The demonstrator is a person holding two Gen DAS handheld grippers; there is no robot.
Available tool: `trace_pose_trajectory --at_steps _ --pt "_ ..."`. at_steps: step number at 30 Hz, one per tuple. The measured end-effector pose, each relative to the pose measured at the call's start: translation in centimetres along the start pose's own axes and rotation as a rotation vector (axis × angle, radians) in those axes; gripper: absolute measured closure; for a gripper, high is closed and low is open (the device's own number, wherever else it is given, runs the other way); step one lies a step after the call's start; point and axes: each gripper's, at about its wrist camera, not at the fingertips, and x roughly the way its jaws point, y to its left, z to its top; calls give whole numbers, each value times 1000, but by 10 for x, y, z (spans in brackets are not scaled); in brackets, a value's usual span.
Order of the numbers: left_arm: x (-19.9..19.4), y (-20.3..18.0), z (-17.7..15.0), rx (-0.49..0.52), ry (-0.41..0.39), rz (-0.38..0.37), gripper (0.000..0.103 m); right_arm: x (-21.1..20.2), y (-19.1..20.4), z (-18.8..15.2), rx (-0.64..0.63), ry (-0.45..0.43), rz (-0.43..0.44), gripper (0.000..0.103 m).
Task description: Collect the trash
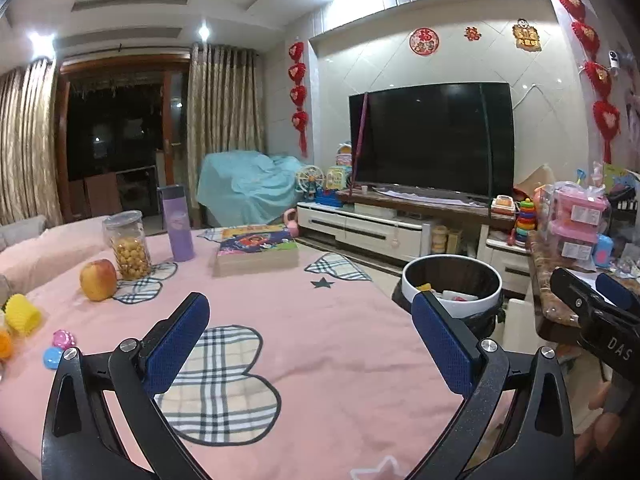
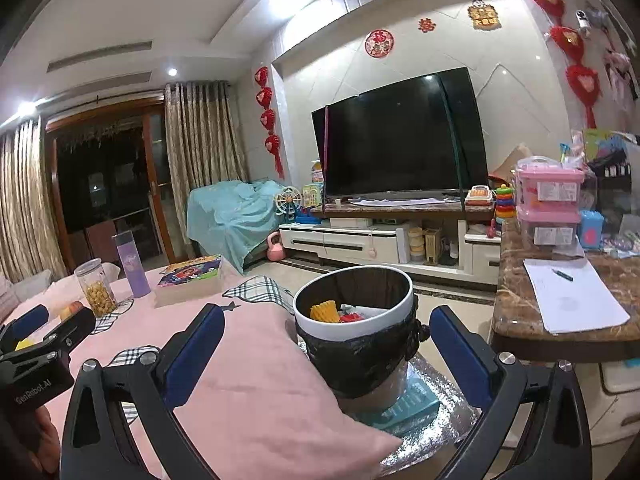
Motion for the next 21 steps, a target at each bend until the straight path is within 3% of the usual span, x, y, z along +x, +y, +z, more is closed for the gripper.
trace_pose_trajectory --at_steps 21 --pt "-7 5 -1 -22 1 22 0 -7 7 -7 -26 8 -3 0"
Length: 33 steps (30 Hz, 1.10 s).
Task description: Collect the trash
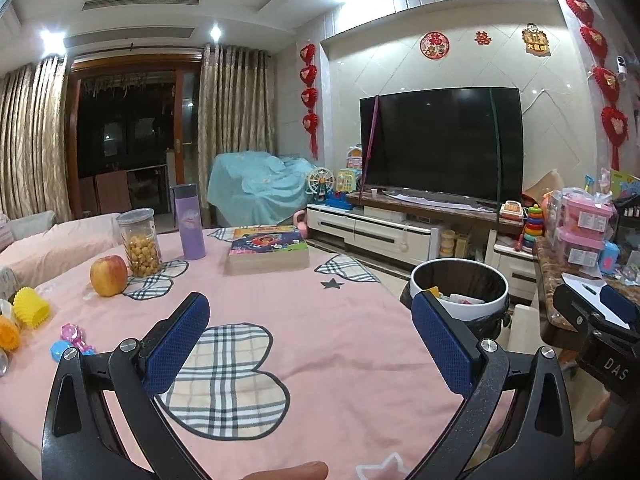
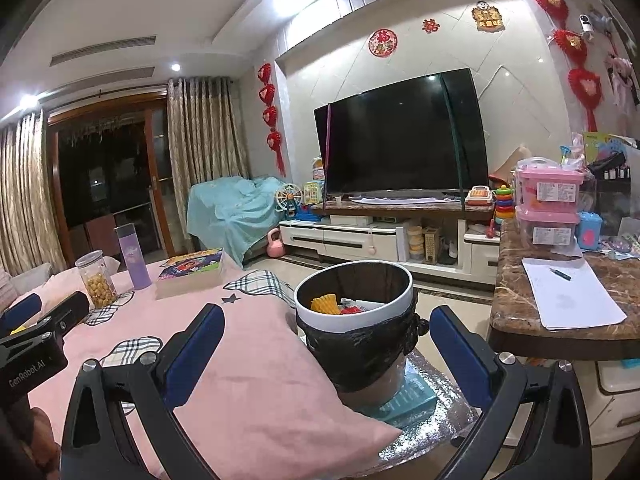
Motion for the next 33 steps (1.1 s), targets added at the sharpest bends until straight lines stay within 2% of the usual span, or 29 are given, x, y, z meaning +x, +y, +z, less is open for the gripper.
trace_pose_trajectory --at_steps 33 --pt "1 1 -3 -14 21 -13 0 0 7 0 -14 10 19 0"
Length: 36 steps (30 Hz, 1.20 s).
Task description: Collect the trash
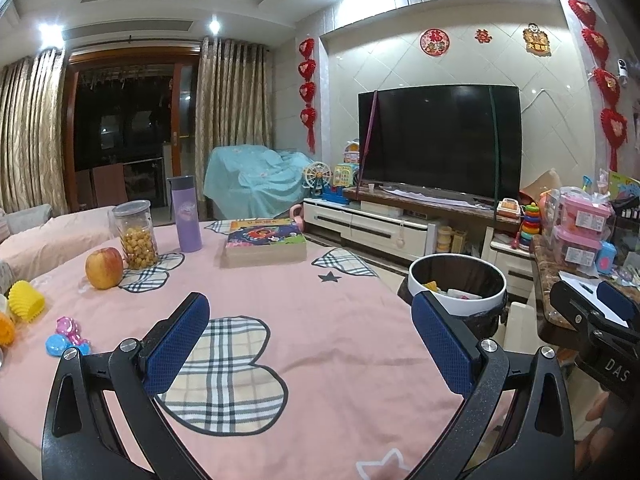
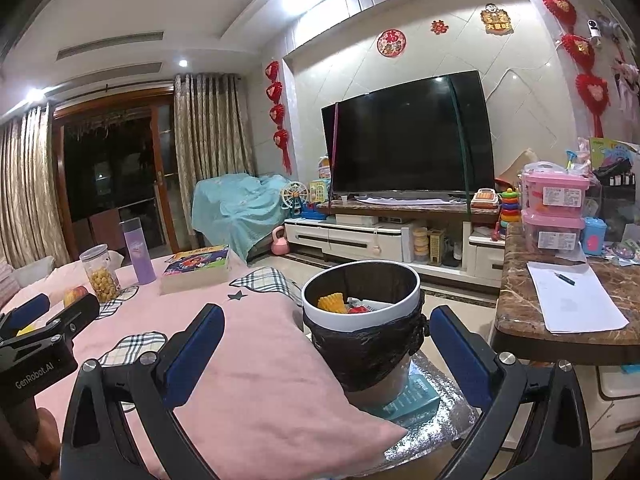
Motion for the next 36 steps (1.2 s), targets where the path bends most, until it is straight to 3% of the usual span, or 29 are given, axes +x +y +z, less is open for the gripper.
trace_pose_trajectory --at_steps 36 --pt "1 -1 -3 9 12 -9 0 3 1 -2 4 16 9 0"
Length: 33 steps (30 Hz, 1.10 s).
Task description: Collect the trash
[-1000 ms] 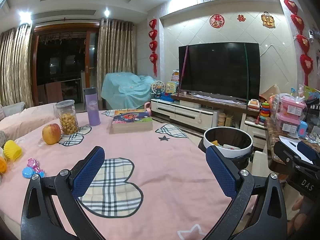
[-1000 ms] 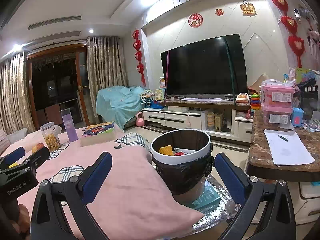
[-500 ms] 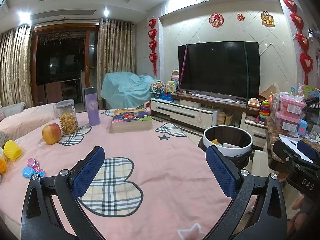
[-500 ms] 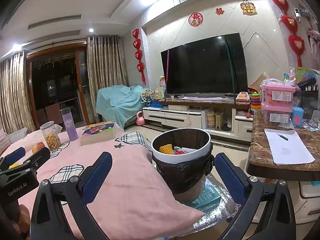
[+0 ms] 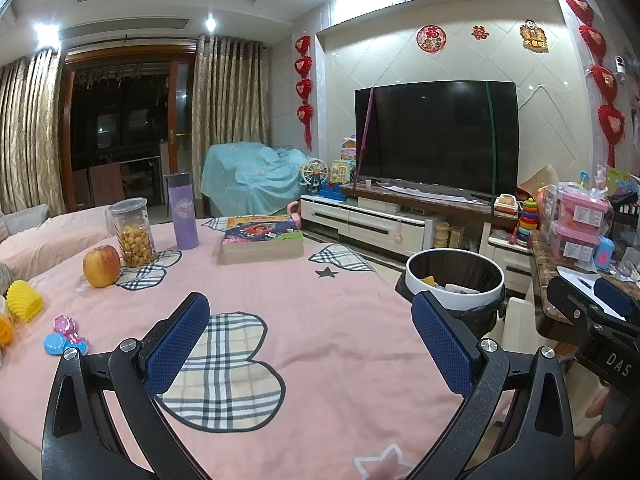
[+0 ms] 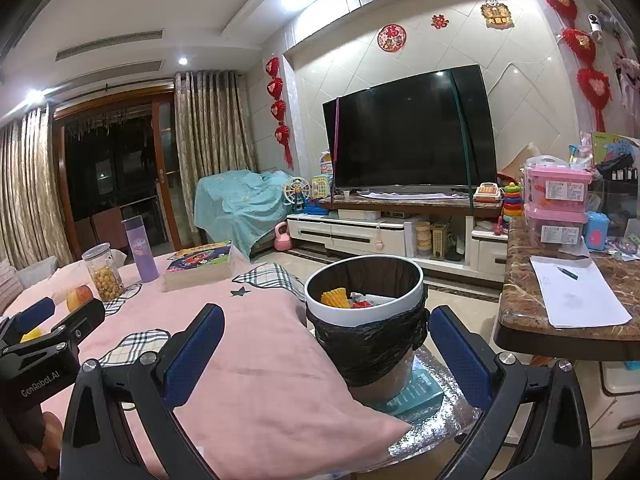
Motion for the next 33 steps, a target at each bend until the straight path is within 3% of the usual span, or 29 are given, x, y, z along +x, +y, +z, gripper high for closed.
trace_pose_trajectory --at_steps 33 --pt "9 11 -2 0 35 -31 0 12 7 3 23 41 24 0"
